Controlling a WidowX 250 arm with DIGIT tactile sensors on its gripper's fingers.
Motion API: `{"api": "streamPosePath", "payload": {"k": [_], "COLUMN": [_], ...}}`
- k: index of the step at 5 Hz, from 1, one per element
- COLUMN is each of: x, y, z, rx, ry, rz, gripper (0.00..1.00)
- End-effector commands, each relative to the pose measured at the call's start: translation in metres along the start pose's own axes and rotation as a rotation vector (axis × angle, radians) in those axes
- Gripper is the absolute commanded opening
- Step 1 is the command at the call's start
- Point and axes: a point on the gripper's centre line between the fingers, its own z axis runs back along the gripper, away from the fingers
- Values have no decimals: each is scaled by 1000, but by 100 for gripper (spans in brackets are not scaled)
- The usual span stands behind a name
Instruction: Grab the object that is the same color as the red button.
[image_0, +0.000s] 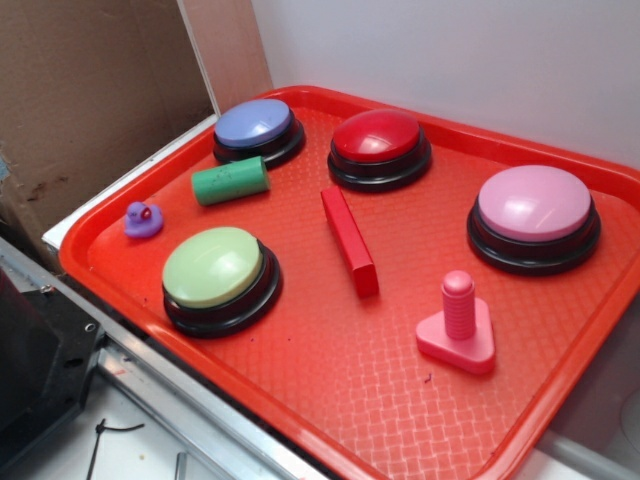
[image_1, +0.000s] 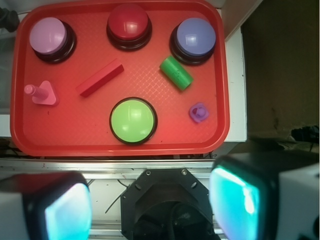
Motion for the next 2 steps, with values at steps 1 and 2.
{"api": "streamPosePath", "payload": {"k": [1,2], "x": [0,16], "y": [0,4], "z": [0,-1], "rx": [0,-12], "ry": [0,7], "rz": [0,68], "gripper": [100,100]}}
